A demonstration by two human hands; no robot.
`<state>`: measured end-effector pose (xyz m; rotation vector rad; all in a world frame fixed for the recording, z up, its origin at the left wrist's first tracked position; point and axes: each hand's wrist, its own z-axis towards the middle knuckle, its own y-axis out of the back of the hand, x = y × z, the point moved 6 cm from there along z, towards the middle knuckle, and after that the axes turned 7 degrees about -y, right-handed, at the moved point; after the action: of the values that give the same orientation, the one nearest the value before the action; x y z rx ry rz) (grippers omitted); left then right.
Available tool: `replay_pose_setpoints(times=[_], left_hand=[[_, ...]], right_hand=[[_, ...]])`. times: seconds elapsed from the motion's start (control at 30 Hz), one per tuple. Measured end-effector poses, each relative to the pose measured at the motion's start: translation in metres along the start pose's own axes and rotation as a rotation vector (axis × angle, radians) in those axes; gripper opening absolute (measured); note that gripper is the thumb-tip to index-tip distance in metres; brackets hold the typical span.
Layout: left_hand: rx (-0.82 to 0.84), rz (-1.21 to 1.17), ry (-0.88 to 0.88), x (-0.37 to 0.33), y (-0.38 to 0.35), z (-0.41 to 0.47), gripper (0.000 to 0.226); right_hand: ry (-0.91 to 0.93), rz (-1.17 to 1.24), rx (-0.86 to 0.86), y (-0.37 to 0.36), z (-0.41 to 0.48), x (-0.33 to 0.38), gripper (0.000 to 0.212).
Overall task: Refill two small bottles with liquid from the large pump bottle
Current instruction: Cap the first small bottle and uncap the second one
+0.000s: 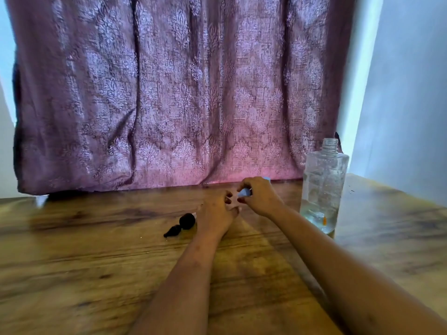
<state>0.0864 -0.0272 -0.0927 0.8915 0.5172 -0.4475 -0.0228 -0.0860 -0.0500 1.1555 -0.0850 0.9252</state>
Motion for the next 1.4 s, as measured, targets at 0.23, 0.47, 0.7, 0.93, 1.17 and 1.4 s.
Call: replay_pose_setpoints(times=[0.23,0.47,0.7,0.93,1.17,1.4], left_hand=[[0.004,-0.123,-0.072,-0.013,0.001,-0.002,0.036],[0.224,-0.294,-0.092,-0.027,-0.013,-0.007,0.025],[0.281,-0.305,-0.096,-0.031,-0.016,-0.009,0.027],[0.300,-0.265,-0.103,-0.032,-0.016,-0.010,0.029],[0.330,-0.320,-0.108,-0.029,-0.019,-0.010,0.031],[0.368,-0.340,-0.124,-0.030,-0.018,-0.011,0.032]], right_hand=[[0.059,0.095,-0.045,0.029,-0.013,0.008,0.021],[0.049,0.026,-0.045,0.034,-0.025,-0.003,0.015],[0.055,0.058,0.020,0.038,-0.027,-0.003,0.012],[0.135,0.056,0.074,0.041,-0.032,-0.001,0.012],[0.169,0.042,0.136,0.038,-0.030,-0.001,0.014],[0.094,0.250,0.333,0.038,-0.031,-0.005,0.027]])
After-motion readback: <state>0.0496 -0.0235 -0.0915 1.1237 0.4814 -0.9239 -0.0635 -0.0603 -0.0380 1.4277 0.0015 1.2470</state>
